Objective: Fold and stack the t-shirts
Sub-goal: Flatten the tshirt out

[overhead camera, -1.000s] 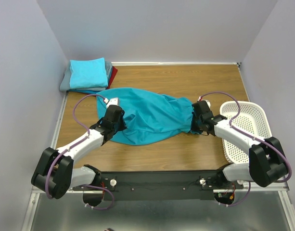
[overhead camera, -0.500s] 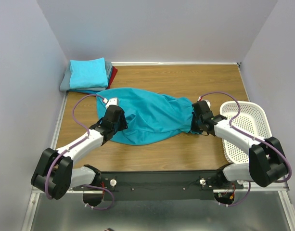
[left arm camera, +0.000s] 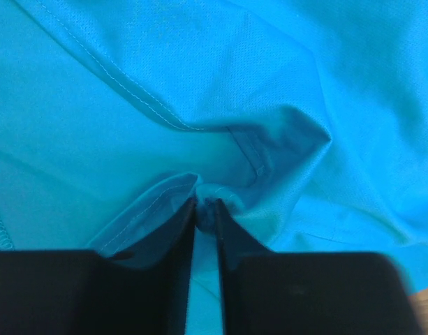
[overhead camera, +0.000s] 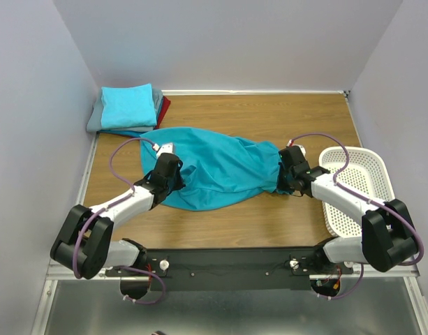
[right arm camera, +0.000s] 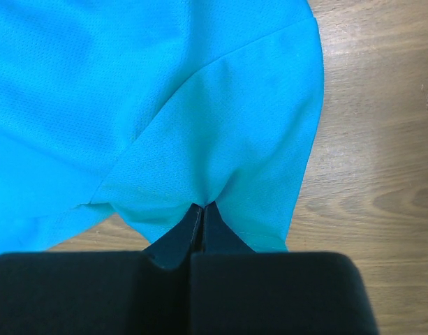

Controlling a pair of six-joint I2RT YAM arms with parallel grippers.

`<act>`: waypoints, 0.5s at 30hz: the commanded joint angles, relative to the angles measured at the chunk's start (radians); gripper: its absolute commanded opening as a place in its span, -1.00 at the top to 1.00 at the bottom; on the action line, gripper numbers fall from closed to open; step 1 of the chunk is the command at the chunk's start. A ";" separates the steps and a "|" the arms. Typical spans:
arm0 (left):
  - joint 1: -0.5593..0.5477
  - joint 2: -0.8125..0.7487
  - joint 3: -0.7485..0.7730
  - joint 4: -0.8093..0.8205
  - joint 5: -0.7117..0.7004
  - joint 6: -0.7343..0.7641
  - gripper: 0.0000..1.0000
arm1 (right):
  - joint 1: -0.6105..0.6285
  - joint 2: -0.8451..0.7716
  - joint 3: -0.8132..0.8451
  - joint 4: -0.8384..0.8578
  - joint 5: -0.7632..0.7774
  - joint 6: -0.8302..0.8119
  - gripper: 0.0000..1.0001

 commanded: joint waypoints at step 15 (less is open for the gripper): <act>0.183 -0.298 0.028 0.025 -0.077 -0.003 1.00 | -0.004 -0.054 0.060 -0.043 -0.001 -0.024 0.72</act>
